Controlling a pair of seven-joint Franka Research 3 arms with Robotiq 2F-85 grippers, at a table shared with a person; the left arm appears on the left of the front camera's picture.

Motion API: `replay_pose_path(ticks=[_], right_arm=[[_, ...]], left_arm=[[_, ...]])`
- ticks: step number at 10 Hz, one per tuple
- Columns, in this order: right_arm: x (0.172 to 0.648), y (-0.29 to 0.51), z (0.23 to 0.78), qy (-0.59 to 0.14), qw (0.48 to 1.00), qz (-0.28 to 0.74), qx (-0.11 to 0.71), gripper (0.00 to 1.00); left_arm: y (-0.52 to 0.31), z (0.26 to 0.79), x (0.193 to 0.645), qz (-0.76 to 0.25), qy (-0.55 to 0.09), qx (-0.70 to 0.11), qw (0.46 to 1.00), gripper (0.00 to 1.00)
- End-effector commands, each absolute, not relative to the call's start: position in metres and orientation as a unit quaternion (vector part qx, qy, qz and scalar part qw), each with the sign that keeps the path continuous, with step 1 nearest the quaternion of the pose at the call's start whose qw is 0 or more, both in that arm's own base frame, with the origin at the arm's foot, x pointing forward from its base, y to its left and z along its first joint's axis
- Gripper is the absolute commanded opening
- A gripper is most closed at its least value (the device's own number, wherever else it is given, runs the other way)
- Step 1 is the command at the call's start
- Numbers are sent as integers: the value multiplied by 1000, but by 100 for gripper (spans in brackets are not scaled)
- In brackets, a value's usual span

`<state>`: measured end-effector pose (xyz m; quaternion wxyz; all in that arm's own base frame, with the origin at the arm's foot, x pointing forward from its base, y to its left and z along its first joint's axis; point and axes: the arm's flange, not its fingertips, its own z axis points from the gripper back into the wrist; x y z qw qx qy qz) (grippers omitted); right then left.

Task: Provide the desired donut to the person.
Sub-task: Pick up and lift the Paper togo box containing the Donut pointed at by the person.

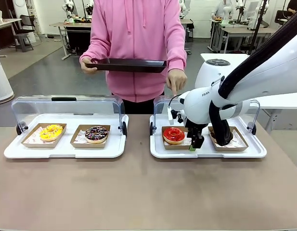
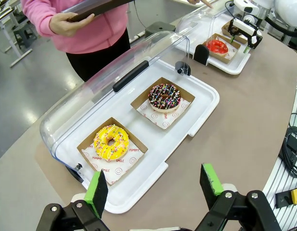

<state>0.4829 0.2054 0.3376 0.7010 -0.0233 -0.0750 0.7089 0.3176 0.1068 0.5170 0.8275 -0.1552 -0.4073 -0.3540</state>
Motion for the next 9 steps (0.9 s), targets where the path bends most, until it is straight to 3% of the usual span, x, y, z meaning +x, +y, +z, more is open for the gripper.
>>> replay_pose_path(ticks=[1,2,3,4,5,9], right_arm=[[493,210,332,-64,705,705,-35,0],[496,211,328,-63,704,706,-35,0],[499,211,326,-62,705,706,-30,14],[502,212,322,-60,704,707,-29,4],[501,211,321,-56,705,706,-27,0],[469,198,340,-67,691,719,-15,0]], left_arm=[[106,518,317,-347,-407,-162,829,100],[106,518,317,-347,-407,-162,829,100],[106,518,317,-347,-407,-162,829,100],[106,518,317,-347,-407,-162,829,100],[106,518,317,-347,-407,-162,829,100],[106,518,317,-347,-407,-162,829,100]])
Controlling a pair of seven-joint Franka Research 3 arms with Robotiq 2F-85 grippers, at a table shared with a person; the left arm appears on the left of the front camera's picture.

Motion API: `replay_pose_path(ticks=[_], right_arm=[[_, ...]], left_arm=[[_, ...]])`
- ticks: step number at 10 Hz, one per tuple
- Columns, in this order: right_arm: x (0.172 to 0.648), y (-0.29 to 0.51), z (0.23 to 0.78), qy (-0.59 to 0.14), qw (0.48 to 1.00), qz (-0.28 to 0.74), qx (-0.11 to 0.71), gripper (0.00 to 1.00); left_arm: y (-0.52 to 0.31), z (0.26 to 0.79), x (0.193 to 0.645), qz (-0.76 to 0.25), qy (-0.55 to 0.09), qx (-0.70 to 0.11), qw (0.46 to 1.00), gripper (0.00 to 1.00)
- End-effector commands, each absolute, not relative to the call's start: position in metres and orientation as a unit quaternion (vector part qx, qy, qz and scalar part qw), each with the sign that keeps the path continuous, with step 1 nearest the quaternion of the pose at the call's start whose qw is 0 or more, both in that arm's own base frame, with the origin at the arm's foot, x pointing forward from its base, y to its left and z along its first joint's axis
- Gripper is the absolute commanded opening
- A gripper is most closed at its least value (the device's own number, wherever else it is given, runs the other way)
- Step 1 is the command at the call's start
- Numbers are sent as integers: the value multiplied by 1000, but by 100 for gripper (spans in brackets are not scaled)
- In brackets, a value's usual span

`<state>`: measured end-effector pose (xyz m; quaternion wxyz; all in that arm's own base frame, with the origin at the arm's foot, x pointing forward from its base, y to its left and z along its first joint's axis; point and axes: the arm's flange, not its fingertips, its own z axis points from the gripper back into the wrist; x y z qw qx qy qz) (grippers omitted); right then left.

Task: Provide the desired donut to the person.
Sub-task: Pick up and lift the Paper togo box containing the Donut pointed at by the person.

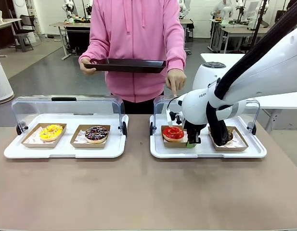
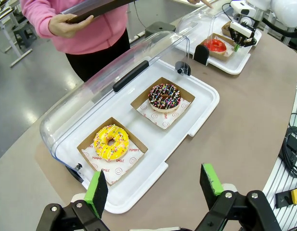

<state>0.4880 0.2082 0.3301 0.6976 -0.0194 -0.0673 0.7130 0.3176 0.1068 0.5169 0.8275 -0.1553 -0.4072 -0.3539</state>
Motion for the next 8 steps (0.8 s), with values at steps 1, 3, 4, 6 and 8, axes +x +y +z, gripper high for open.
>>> replay_pose_path(ticks=[1,3,4,6,8], right_arm=[[449,186,355,-79,686,723,-19,0],[401,163,392,-102,676,729,-29,0],[374,153,412,-108,656,746,-36,0],[333,148,448,-151,619,769,-49,0],[305,155,495,-207,664,716,-66,0]], left_arm=[[106,518,317,-347,-407,-162,829,100],[106,518,317,-347,-407,-162,829,100],[106,518,317,-347,-407,-162,829,100],[106,518,317,-347,-407,-162,829,100],[106,518,317,-347,-407,-162,829,100]])
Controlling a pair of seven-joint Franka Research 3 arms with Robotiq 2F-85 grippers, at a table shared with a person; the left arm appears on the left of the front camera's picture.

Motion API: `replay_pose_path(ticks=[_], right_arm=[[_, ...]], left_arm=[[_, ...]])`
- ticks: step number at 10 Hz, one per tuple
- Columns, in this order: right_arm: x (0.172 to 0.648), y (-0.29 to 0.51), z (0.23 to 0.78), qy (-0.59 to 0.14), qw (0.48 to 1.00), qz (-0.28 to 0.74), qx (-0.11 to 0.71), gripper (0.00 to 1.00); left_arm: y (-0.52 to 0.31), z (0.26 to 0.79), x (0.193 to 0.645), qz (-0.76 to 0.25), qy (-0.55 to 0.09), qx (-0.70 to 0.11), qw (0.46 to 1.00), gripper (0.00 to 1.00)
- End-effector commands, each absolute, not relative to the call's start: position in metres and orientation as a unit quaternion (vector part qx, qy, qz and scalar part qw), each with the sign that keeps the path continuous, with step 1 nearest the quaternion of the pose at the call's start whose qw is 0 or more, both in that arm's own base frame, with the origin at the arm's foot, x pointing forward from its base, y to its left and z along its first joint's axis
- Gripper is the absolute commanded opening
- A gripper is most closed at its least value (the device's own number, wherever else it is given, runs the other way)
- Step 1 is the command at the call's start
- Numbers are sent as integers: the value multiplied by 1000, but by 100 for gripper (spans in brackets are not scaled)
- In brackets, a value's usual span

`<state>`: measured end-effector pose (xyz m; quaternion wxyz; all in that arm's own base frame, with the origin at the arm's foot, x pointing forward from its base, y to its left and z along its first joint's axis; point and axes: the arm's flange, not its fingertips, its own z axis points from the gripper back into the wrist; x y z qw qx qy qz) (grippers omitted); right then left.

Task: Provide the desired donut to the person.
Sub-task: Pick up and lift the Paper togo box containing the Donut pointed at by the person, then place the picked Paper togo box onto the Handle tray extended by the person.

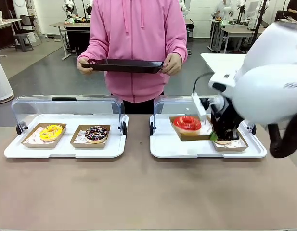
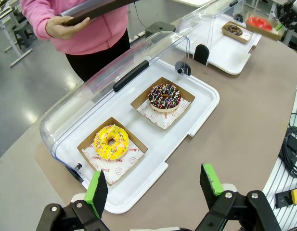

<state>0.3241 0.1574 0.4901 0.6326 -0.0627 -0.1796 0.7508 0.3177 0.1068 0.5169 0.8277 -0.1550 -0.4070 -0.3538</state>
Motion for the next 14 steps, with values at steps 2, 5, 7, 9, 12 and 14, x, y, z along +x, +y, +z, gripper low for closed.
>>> replay_pose_path(ticks=[2,5,7,9,12,14], right_arm=[[309,173,528,-214,674,705,-52,0],[302,162,528,-217,658,718,-63,0],[302,162,528,-217,658,718,-63,0],[302,162,528,-217,658,718,-63,0],[302,162,528,-217,658,718,-63,0],[302,162,528,-217,658,718,-63,0]], left_arm=[[106,518,317,-347,-407,-162,829,100],[106,518,317,-347,-407,-162,829,100],[106,518,317,-347,-407,-162,829,100],[106,518,317,-347,-407,-162,829,100],[106,518,317,-347,-407,-162,829,100],[106,518,317,-347,-407,-162,829,100]])
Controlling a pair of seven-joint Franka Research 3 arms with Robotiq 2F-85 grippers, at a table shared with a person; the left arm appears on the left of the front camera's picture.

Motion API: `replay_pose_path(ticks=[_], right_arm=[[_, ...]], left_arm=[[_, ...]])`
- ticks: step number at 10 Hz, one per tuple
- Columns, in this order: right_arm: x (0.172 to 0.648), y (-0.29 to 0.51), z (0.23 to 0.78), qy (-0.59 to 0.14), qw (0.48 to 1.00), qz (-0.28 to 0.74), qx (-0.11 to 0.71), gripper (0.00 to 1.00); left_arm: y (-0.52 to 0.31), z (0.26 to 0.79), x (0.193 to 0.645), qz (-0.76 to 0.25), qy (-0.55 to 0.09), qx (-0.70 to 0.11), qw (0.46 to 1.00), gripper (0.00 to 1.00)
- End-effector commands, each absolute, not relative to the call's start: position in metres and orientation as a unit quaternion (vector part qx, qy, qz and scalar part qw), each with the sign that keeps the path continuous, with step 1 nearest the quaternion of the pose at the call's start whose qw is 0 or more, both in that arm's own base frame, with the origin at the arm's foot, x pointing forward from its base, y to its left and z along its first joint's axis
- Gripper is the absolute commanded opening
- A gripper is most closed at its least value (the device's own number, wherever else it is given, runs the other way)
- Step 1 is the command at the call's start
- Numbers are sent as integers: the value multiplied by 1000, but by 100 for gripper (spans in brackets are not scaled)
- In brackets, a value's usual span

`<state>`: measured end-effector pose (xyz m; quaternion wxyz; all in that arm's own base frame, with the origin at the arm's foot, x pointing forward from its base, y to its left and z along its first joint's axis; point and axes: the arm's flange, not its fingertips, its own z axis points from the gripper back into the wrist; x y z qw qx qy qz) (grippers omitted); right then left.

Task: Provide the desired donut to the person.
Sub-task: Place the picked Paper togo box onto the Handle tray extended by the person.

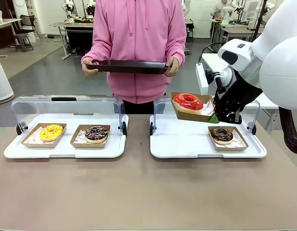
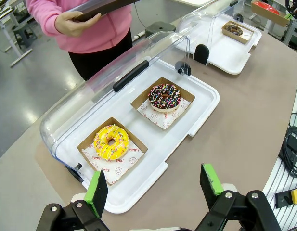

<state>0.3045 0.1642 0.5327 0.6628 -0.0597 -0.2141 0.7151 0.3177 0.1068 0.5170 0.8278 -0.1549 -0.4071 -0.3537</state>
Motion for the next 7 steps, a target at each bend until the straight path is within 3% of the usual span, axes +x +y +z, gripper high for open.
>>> replay_pose_path(ticks=[1,7], right_arm=[[302,162,528,-217,658,718,-63,0],[302,162,528,-217,658,718,-63,0]], left_arm=[[106,518,317,-347,-407,-162,829,100],[106,518,317,-347,-407,-162,829,100]])
